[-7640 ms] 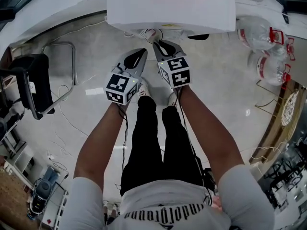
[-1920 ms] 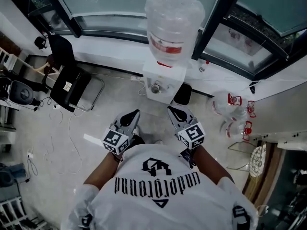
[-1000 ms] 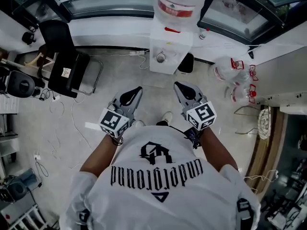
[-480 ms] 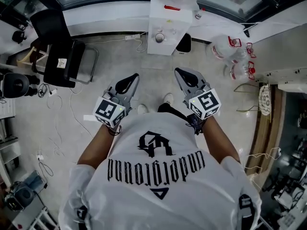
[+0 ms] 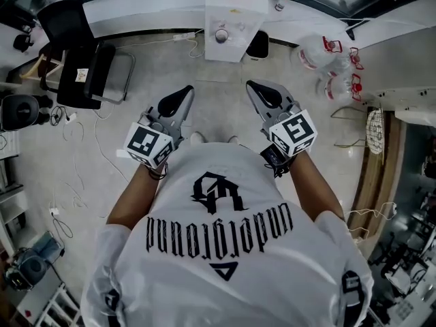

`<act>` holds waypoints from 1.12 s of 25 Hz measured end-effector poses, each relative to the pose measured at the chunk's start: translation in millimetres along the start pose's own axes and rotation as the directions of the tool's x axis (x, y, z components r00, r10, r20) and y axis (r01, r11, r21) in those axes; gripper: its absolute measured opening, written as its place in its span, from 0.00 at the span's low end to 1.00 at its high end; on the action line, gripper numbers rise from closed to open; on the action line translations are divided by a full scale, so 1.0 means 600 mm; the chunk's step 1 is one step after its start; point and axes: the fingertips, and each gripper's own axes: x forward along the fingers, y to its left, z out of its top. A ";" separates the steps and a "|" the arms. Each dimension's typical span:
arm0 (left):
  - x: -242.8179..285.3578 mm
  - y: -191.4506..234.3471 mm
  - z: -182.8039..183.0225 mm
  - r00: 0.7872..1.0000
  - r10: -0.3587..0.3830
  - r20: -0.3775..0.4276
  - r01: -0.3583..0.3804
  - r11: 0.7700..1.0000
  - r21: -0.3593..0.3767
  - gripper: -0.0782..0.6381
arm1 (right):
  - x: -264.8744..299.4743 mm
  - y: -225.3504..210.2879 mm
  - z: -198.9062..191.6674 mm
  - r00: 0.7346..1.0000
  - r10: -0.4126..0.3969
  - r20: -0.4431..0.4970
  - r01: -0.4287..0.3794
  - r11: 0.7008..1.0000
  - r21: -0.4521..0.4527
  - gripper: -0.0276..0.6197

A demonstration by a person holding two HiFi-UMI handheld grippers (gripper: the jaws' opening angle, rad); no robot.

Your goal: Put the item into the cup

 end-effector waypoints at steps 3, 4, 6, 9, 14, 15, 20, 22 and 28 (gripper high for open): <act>0.011 -0.027 -0.001 1.000 0.014 -0.002 -0.014 1.000 -0.002 0.13 | -0.026 -0.004 -0.006 0.999 0.034 -0.002 -0.034 0.999 -0.009 0.06; 0.015 -0.036 -0.003 1.000 0.019 -0.003 -0.019 1.000 -0.004 0.13 | -0.035 -0.006 -0.010 0.999 0.043 -0.004 -0.043 0.999 -0.010 0.06; 0.027 -0.054 -0.008 1.000 0.026 -0.004 -0.026 1.000 -0.005 0.13 | -0.053 -0.015 -0.019 0.998 0.058 -0.005 -0.058 0.998 -0.010 0.06; 0.045 -0.081 -0.020 0.999 0.043 -0.017 -0.044 0.999 -0.009 0.13 | -0.081 -0.029 -0.039 0.996 0.082 -0.014 -0.083 0.997 -0.002 0.06; 0.072 -0.128 -0.036 0.997 0.070 -0.024 -0.071 0.997 -0.019 0.13 | -0.133 -0.053 -0.065 0.994 0.105 -0.027 -0.105 0.994 0.013 0.06; 0.076 -0.138 -0.038 0.997 0.076 -0.027 -0.077 0.997 -0.022 0.13 | -0.143 -0.054 -0.070 0.993 0.115 -0.031 -0.115 0.993 0.015 0.06; 0.101 -0.172 -0.050 0.995 0.098 -0.021 -0.098 0.995 -0.021 0.13 | -0.177 -0.066 -0.096 0.988 0.148 -0.043 -0.148 0.989 0.004 0.06; 0.108 -0.184 -0.054 0.994 0.110 -0.021 -0.111 0.994 -0.023 0.13 | -0.189 -0.069 -0.105 0.986 0.161 -0.048 -0.161 0.987 0.010 0.06; 0.119 -0.199 -0.058 0.991 0.132 -0.019 -0.132 0.991 -0.027 0.13 | -0.206 -0.071 -0.119 0.983 0.179 -0.047 -0.178 0.984 0.021 0.06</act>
